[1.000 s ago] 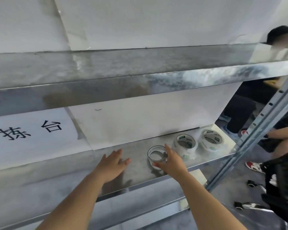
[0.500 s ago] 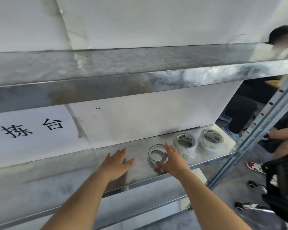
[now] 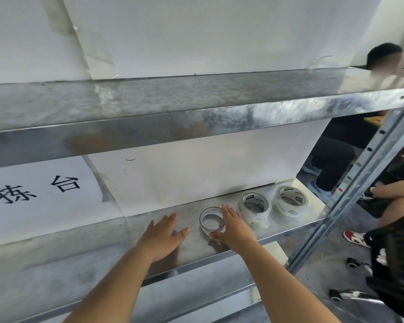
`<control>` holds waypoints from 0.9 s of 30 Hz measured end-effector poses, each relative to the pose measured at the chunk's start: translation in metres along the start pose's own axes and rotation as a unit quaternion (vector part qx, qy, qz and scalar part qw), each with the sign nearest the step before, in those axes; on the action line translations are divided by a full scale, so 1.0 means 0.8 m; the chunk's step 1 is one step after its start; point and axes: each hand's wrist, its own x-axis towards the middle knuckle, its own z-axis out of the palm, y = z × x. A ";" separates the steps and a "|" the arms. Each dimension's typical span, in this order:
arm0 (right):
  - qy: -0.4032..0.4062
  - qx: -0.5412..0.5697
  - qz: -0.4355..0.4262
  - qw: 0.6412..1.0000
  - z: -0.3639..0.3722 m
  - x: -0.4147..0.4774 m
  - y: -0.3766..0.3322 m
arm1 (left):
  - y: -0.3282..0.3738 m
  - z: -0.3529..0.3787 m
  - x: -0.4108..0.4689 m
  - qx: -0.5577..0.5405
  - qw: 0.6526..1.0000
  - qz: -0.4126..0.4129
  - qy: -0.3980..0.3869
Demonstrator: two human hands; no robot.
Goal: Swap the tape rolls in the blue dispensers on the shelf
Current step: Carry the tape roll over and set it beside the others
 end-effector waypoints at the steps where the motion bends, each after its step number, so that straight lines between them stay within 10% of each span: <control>1: -0.003 -0.002 -0.001 1.000 -0.001 0.001 -0.002 | -0.001 0.000 0.001 -0.001 1.000 0.002 0.001; 27: 0.101 0.062 0.158 0.980 -0.079 -0.071 0.081 | 0.073 -0.004 0.101 0.054 0.984 0.167 -0.028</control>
